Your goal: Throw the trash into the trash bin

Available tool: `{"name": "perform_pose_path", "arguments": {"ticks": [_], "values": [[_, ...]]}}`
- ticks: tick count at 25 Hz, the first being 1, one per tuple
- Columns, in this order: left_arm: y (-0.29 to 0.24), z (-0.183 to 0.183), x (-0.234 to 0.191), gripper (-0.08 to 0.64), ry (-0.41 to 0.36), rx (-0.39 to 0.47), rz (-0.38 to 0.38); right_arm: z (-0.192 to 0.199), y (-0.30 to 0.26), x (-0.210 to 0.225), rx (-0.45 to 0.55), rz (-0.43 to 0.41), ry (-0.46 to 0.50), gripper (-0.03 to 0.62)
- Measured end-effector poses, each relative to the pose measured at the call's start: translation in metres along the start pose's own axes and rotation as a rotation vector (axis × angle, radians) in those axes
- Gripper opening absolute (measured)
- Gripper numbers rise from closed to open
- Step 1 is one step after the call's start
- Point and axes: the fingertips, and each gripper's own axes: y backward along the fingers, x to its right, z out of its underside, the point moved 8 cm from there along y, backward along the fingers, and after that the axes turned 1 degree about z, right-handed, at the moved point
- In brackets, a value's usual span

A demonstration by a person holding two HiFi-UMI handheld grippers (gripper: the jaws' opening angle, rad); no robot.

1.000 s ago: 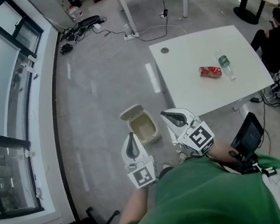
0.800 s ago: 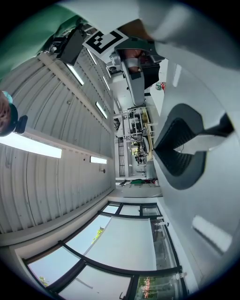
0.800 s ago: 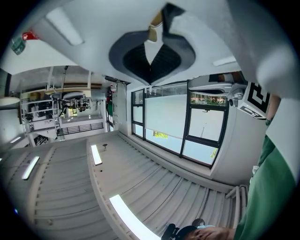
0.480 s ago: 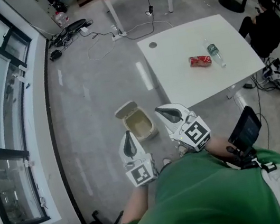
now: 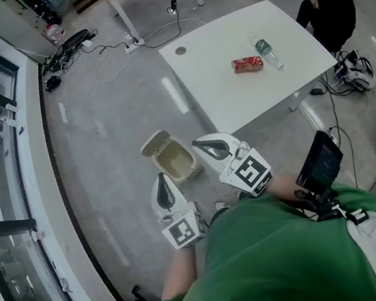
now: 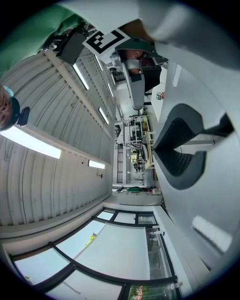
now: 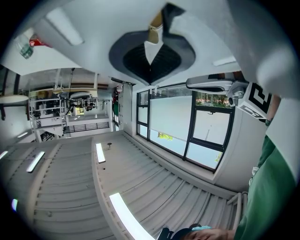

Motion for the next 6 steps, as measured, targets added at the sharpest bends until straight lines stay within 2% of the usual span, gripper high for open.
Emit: {"name": "perform_pose_path", "arguments": {"ticks": [6], "values": [[-0.003, 0.0011, -0.0029, 0.005, -0.002, 0.02, 0.035, -0.0016, -0.0018, -0.0035, 0.004, 0.02, 0.007, 0.003]]}}
